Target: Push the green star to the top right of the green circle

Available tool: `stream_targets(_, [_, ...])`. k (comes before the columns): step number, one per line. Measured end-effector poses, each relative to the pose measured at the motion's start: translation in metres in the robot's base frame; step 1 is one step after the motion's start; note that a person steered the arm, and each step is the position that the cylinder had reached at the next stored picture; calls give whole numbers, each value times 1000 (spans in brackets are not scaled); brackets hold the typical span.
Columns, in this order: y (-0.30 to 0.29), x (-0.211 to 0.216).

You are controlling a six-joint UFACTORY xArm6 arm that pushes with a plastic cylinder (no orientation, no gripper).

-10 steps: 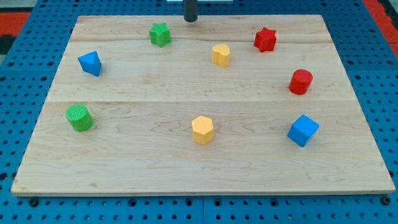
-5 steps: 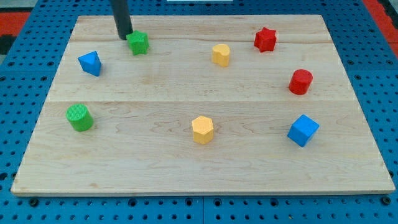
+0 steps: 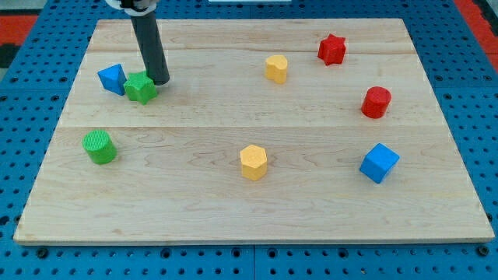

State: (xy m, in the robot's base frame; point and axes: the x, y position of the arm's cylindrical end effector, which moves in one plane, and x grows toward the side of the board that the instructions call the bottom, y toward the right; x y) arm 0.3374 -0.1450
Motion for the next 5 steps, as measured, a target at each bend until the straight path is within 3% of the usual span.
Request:
stream_targets(3, [-37,40])
stream_targets(4, [-38,16])
stream_targets(5, [-68,18])
